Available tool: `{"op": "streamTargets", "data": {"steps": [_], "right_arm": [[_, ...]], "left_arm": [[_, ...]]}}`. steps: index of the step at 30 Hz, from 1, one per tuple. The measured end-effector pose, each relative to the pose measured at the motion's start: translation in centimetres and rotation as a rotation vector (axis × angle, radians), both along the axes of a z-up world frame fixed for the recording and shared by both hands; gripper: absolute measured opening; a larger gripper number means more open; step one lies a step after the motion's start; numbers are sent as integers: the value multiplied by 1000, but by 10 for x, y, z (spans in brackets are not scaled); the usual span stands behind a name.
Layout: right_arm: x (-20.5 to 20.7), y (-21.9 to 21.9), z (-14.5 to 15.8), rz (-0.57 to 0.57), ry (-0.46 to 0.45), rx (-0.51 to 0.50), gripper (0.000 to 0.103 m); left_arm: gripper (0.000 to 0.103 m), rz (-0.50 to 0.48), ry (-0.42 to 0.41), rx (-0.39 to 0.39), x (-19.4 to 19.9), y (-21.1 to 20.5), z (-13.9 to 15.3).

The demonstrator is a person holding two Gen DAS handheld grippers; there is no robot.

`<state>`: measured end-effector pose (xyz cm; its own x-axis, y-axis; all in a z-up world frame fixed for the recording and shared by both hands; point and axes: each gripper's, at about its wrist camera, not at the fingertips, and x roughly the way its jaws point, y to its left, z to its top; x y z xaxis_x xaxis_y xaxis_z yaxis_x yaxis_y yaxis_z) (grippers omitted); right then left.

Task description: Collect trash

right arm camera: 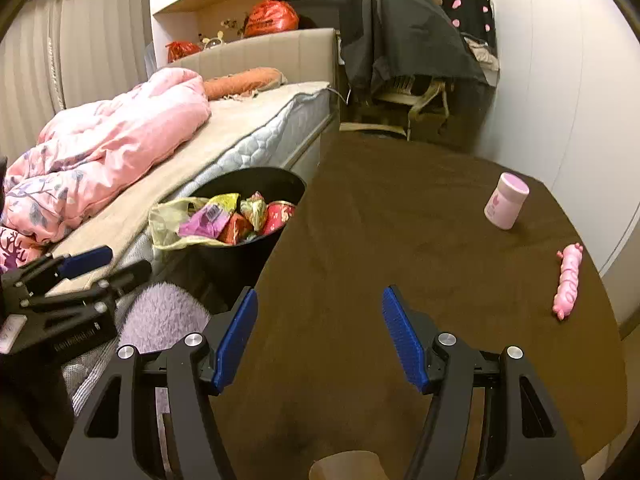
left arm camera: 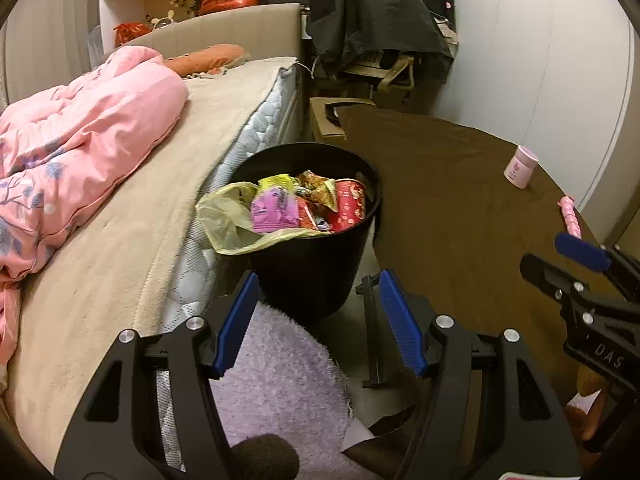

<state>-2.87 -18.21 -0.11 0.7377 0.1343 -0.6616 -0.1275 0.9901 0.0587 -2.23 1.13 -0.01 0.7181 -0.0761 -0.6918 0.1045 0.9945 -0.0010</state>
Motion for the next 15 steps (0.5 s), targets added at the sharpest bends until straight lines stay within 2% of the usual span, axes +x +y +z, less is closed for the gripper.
{"op": "streamTargets", "data": {"steps": [15], "right_arm": [[6, 10, -3, 6, 15, 2, 61]], "left_arm": [[60, 20, 2, 4, 6, 15, 2]]}}
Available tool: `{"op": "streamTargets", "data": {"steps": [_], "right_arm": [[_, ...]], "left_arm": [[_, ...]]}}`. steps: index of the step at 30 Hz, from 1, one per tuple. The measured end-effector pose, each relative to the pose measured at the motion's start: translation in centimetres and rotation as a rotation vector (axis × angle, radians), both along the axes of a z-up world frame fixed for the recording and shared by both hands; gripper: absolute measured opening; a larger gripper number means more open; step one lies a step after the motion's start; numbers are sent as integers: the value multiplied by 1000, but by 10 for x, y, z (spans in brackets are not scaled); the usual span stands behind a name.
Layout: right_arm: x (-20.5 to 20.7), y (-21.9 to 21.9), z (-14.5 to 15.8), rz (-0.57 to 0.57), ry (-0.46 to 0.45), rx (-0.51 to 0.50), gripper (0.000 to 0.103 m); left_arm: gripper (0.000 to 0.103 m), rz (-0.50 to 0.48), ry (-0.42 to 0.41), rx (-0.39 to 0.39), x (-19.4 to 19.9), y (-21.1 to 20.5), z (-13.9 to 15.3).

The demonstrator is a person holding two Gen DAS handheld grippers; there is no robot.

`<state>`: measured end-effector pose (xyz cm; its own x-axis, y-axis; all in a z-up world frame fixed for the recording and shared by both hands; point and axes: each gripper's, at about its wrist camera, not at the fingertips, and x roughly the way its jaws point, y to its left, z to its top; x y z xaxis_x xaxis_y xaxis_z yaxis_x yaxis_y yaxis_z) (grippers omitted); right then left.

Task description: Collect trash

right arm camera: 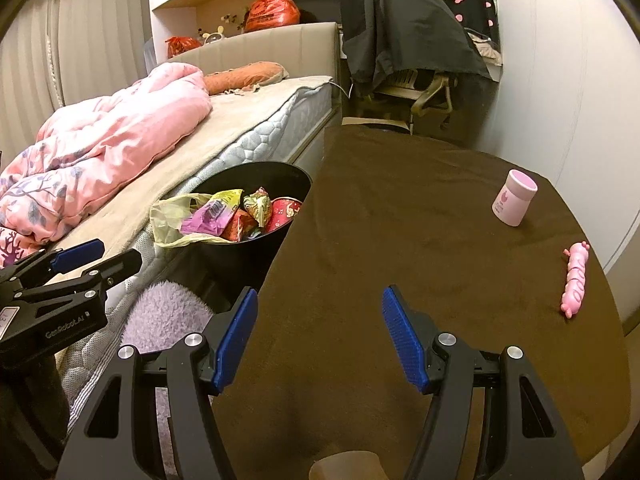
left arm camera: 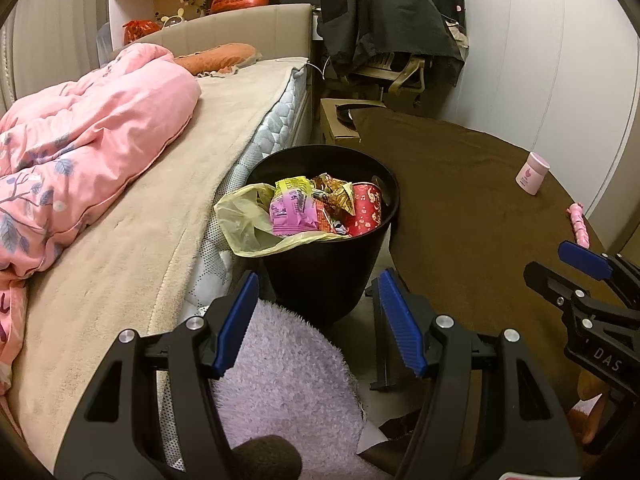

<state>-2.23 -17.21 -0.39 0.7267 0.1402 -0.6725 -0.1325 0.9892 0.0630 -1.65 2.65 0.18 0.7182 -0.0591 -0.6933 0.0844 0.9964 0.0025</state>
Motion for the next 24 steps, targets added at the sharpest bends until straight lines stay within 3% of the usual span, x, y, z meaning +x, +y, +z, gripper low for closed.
{"op": "streamTargets", "data": {"steps": [24], "right_arm": [[0, 1, -2, -6, 2, -1, 61]], "left_arm": [[60, -11, 7, -2, -1, -3, -1]]}}
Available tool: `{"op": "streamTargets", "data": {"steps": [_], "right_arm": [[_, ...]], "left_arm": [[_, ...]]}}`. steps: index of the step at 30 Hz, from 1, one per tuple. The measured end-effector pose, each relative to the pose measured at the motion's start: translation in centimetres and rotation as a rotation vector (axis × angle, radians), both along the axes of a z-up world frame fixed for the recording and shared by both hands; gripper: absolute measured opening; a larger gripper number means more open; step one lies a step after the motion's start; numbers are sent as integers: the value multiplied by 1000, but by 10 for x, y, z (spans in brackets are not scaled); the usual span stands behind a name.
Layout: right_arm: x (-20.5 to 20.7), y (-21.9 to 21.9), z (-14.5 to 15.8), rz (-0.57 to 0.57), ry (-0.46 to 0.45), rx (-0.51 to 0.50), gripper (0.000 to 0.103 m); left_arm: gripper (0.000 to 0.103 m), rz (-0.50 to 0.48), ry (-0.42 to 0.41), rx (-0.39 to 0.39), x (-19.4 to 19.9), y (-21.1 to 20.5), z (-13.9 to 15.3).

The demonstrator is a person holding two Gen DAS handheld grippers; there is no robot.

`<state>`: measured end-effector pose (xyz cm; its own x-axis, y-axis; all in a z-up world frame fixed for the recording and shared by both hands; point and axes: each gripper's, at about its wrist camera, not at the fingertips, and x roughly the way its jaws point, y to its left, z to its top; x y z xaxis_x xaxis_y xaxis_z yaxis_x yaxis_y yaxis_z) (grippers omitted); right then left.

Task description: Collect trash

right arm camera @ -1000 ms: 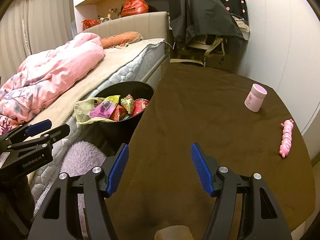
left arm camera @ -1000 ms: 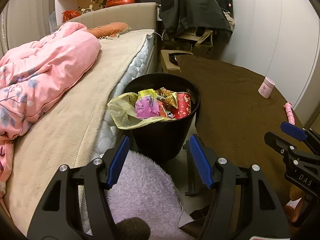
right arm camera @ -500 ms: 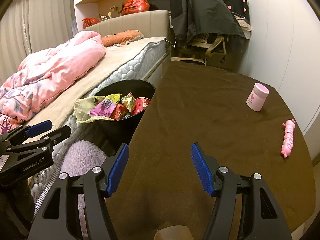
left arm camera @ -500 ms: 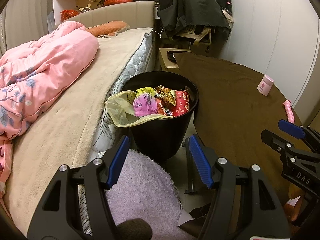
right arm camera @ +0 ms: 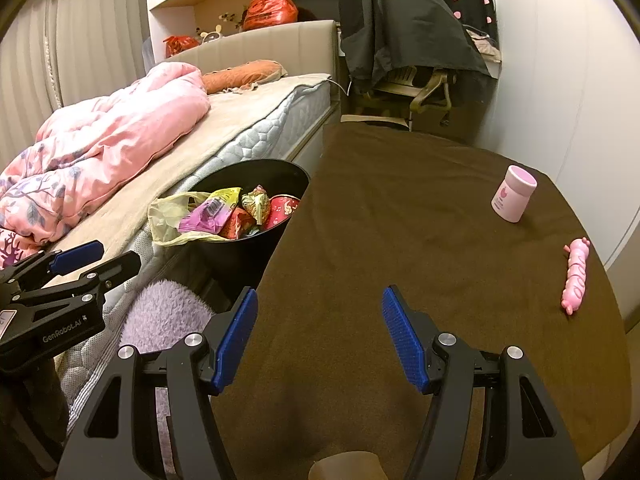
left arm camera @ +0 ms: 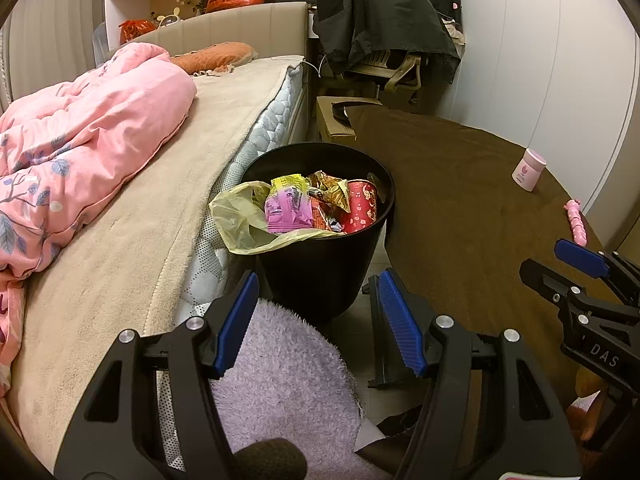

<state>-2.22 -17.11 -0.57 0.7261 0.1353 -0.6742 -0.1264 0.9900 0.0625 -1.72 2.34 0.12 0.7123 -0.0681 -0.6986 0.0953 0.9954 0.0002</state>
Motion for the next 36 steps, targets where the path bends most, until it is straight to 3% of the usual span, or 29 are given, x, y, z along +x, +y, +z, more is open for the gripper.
{"op": "streamTargets", "data": {"steps": [36], "right_arm": [[0, -3, 0, 0, -2, 2, 61]], "left_arm": [[60, -13, -1, -1, 0, 0, 0]]}}
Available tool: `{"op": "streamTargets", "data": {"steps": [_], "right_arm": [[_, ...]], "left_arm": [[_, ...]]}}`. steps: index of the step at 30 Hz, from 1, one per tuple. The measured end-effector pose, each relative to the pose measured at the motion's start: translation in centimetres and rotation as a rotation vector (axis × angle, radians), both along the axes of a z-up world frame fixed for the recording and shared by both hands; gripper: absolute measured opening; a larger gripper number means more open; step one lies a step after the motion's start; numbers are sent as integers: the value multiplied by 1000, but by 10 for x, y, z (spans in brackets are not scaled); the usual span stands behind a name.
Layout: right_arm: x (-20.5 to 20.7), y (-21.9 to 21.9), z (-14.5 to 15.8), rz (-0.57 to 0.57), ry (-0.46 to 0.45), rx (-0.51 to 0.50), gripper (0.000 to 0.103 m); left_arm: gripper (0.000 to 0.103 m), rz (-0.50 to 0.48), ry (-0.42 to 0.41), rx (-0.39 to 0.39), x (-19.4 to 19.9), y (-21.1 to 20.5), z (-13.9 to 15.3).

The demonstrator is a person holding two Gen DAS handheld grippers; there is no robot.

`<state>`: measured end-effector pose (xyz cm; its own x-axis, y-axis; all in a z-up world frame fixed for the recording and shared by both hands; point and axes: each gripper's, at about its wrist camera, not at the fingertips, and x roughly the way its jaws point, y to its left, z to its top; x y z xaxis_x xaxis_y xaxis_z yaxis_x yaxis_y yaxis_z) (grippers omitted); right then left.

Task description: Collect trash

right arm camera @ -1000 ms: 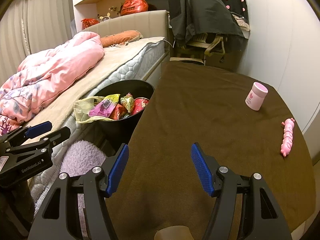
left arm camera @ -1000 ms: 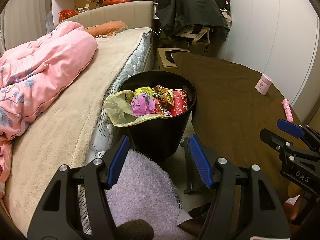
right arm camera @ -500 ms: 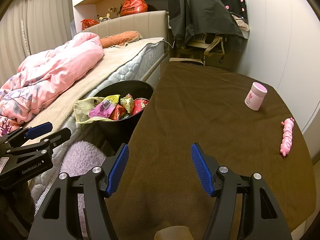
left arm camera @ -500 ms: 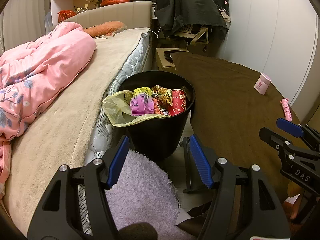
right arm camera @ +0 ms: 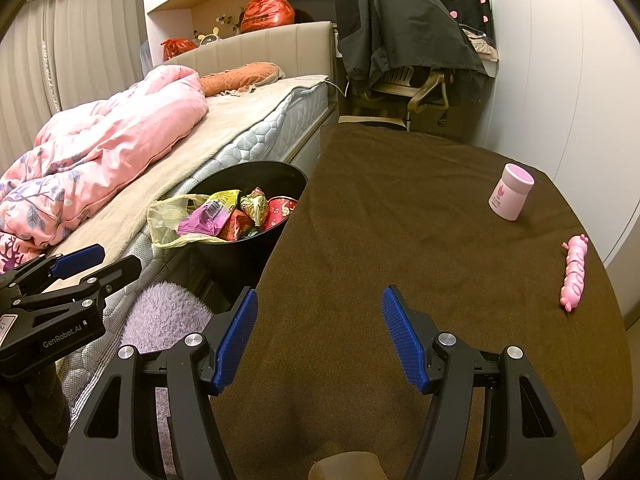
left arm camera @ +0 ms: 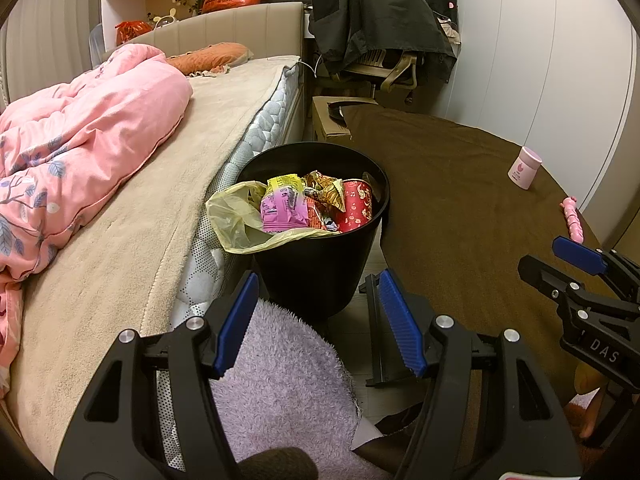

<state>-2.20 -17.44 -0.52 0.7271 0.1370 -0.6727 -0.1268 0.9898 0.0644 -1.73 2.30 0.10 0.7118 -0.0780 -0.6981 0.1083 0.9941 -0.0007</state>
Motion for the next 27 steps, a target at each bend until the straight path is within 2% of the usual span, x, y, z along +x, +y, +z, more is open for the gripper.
{"op": "streamTargets", "data": {"steps": [18, 21, 25, 27], "right_arm": [[-1, 0, 1, -1, 1, -3, 61], [-1, -4, 2, -9, 1, 0, 61], [9, -40, 1, -68, 6, 32, 61], [26, -69, -5, -114, 1, -14, 64]], "left_arm": [[60, -5, -32, 13, 1, 6, 5], [60, -13, -10, 6, 4, 2, 4], [60, -50, 53, -20, 21, -20, -2], [60, -58, 59, -41, 33, -38, -4]]}}
